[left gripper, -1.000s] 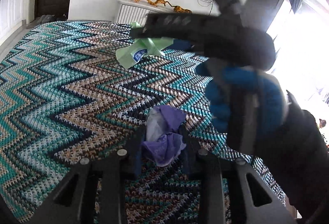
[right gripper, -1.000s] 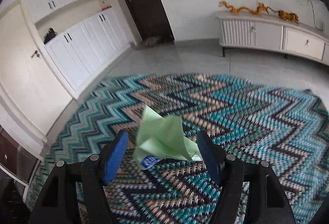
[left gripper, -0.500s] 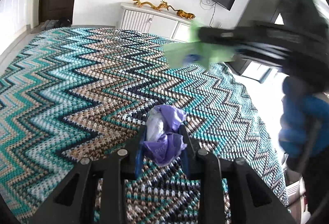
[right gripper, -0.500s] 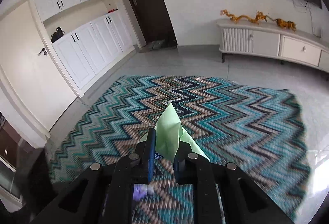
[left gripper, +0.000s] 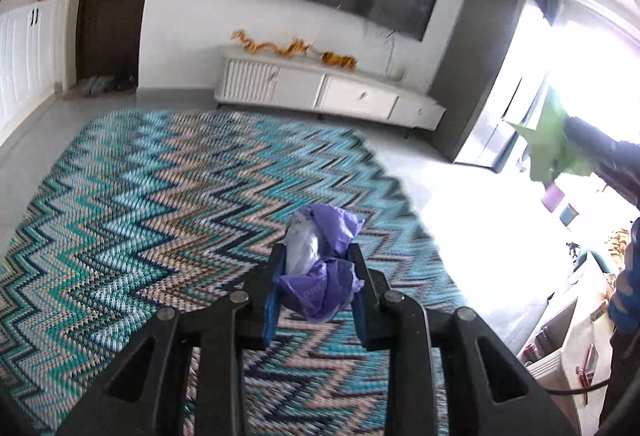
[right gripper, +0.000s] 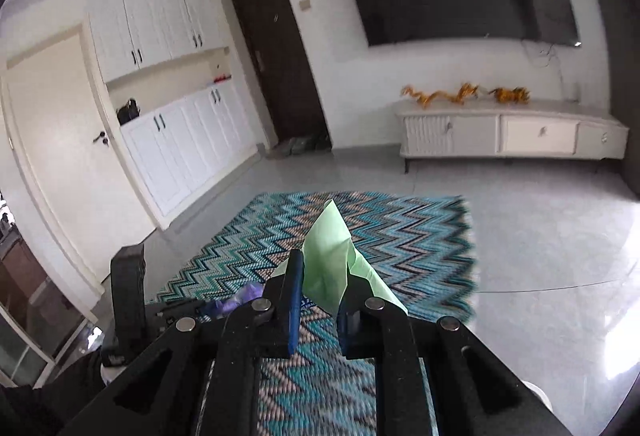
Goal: Collect trash
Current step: 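Carry the purple wrapper and green paper over the white bin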
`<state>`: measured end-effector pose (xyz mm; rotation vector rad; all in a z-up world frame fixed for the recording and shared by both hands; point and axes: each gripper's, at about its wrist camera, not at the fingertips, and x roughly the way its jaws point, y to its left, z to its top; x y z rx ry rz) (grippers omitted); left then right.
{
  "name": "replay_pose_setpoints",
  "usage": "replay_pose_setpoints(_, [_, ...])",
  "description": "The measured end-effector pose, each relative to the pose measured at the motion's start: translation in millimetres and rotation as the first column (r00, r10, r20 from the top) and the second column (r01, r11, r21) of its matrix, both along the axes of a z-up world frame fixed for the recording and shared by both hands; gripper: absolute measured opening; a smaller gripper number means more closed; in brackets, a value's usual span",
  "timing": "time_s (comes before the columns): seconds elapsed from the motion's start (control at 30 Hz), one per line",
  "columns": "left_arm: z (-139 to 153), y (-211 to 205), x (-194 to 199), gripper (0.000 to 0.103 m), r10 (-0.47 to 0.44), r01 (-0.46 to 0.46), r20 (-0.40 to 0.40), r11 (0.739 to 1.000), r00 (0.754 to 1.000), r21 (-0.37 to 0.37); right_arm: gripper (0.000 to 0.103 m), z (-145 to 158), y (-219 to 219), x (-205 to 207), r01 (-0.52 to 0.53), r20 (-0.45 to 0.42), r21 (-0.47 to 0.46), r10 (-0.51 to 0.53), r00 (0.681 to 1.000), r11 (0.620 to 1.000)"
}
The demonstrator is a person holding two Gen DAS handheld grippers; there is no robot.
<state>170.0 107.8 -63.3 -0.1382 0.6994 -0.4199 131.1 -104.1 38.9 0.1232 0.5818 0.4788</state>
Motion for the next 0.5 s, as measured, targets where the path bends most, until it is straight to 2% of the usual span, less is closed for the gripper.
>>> replay_pose_setpoints(0.2, [42,-30,-45,0.028,-0.053,0.054,0.078,0.998,0.996,-0.015,0.013,19,-42,-83,0.081,0.06,0.023,-0.083,0.995,0.996])
replay_pose_setpoints(0.33, [57,-56,-67,0.028,-0.099,0.102,0.104,0.994,0.99,-0.027,0.013,16,-69,-130,0.141,0.072,0.047,-0.144,0.987,0.989])
replay_pose_setpoints(0.5, [66,-91,-85,0.028,-0.161,0.163,0.121,0.987,0.98,-0.004,0.013,9,-105,-169,0.217,0.083,0.08,-0.223,0.971,0.973])
